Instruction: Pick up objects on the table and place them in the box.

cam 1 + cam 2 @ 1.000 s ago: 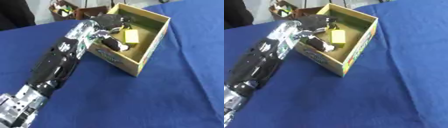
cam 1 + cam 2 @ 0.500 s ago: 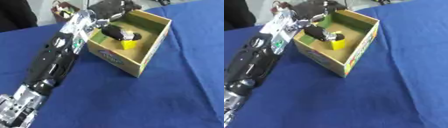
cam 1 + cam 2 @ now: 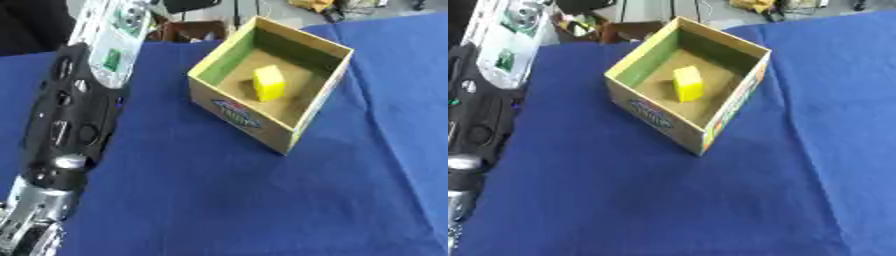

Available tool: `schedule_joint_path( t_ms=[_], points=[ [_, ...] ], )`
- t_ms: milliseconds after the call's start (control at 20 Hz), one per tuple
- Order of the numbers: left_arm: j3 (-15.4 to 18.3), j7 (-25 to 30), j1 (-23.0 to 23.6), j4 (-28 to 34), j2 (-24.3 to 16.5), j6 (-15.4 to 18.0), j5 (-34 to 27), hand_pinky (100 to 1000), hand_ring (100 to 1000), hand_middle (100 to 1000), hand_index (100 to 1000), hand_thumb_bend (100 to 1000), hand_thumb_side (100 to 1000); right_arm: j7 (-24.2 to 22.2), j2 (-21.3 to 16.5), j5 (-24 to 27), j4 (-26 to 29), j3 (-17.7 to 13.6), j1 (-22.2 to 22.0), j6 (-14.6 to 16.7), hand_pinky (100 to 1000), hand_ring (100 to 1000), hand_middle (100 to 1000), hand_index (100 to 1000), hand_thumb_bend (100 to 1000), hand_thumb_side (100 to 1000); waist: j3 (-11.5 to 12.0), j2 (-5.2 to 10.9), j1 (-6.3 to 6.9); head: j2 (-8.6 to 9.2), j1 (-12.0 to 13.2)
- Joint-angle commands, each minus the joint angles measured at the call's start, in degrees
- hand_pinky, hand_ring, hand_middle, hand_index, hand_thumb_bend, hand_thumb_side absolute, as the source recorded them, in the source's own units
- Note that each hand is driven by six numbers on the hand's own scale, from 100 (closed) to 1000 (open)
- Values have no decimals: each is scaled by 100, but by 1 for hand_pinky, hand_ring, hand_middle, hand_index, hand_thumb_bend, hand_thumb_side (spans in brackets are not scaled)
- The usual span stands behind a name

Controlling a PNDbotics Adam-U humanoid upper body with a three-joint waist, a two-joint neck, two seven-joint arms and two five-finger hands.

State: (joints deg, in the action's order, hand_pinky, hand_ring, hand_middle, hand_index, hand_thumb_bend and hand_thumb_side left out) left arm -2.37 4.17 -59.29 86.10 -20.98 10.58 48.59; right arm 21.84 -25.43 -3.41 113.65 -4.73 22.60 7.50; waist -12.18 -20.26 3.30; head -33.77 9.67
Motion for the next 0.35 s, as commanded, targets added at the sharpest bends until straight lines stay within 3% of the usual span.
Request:
schedule_joint_path(
  t_ms=[50, 100, 150, 200, 350],
  points=[
    [-117, -296, 213, 547, 63, -88, -296, 438, 631, 630, 821, 100, 777, 119, -112, 12, 94, -107, 28, 16, 563, 643, 612, 758, 100, 560, 51, 169, -78, -43, -121],
    [-249, -645, 723, 1114, 11, -135, -650, 442, 635, 631, 820, 100, 778, 145, -115, 10, 94, -111, 18, 23, 565, 645, 613, 759, 100, 559, 79, 193, -103, -65, -151],
    [-482, -1132, 1312, 1959, -156, -348, -1355, 444, 634, 630, 820, 100, 781, 161, -115, 12, 94, -108, 6, 26, 565, 645, 613, 759, 100, 560, 90, 219, -120, -94, -162],
    [-614, -1481, 1693, 2413, -314, -385, -2208, 449, 629, 624, 820, 100, 792, 176, -113, 14, 94, -110, -8, 28, 568, 648, 615, 760, 100, 556, 127, 247, -145, -131, -183],
    [-442, -1562, 2342, 2797, -640, 135, -4605, 441, 617, 615, 823, 100, 804, 211, -122, 10, 94, -131, -41, 39, 570, 649, 616, 759, 100, 555, 248, 303, -206, -198, -249]
  ],
)
